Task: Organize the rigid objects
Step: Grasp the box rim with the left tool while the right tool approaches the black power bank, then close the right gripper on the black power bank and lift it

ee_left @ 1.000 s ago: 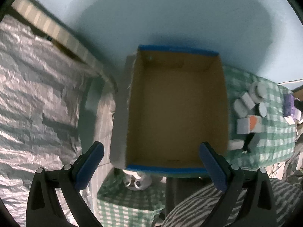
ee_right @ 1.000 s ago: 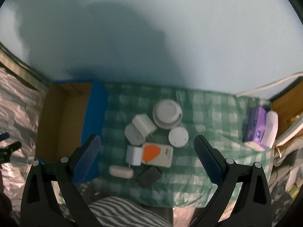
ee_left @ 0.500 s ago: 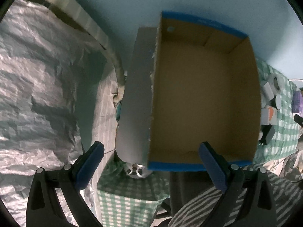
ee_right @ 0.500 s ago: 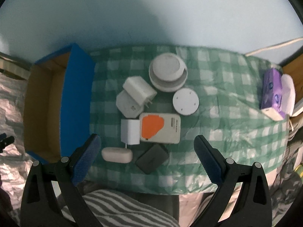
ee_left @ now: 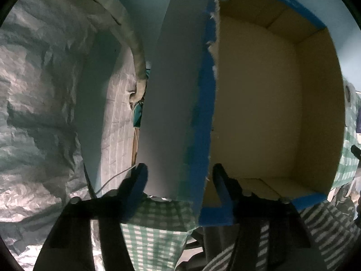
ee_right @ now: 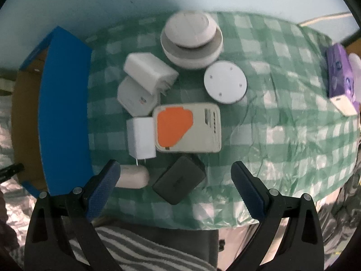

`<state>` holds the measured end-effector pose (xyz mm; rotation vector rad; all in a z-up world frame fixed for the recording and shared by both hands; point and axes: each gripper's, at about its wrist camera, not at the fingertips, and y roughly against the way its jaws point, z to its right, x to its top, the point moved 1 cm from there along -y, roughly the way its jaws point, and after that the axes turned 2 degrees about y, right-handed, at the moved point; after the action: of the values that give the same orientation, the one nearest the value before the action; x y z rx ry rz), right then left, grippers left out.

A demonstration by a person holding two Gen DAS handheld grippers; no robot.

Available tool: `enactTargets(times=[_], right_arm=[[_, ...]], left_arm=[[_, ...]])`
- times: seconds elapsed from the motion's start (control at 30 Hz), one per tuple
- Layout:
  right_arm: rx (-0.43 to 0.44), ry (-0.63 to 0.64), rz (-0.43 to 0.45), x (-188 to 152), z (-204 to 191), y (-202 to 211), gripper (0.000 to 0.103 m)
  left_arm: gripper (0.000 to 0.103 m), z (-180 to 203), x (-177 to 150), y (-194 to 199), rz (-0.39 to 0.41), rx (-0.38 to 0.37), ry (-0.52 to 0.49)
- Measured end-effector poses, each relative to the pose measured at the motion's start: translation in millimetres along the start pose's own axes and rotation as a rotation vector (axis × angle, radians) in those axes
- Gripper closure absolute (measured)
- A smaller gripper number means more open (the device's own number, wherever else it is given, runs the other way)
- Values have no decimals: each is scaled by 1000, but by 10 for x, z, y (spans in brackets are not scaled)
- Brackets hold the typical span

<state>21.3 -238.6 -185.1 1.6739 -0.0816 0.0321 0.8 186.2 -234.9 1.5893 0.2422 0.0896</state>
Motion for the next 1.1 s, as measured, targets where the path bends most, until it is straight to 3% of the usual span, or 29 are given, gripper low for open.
enactTargets(times=[0.4,0.6,0.77,0.93,1.1], right_arm=[[18,-164,-75,-123,176,-386,10],[24,-220,-139,-120,169,-664,22],[63,-251,-170,-96,159,-852,42],[18,-129,-179,-7,8,-896,51],[-113,154,-160,29,-298,-943,60]], left_arm=[[68,6,58,-240,-55,-55,0],[78,59,86,-277,-63,-47,-33],[82,81,71,-312,-68,-51,-46],[83,83,60,-325,-70,-43,-65],[83,88,53,-322,-67,-43,-65]])
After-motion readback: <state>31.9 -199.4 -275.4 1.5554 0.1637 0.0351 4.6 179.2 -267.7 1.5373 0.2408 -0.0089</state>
